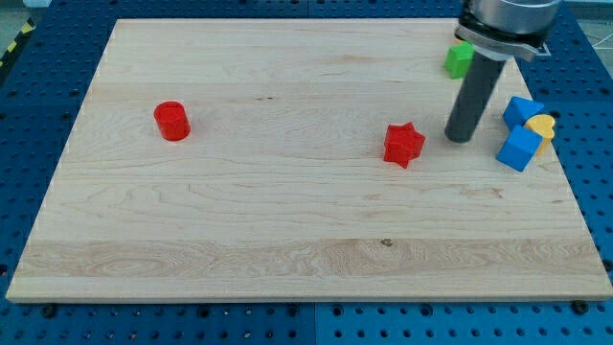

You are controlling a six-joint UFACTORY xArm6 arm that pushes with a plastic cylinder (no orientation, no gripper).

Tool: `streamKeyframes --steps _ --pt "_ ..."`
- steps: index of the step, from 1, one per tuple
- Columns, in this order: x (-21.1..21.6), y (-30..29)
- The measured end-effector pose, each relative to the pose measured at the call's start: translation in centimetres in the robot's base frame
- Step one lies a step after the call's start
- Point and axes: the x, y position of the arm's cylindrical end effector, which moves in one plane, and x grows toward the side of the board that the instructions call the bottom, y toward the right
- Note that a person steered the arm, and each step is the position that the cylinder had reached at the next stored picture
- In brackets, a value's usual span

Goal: Move the red star below the red circle

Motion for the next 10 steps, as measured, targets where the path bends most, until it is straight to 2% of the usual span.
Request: streamKeyframes --steps 1,3,4,6,7,8,9,10 --pt "0.6 -2.7" --pt "0.3 -14.8" --pt "0.9 -17.0" --pt "4.7 -7.5" --pt "6.6 -9.8" --pt "4.7 -16.5" --pt "2.9 -20.0" --pt "3.8 -18.4"
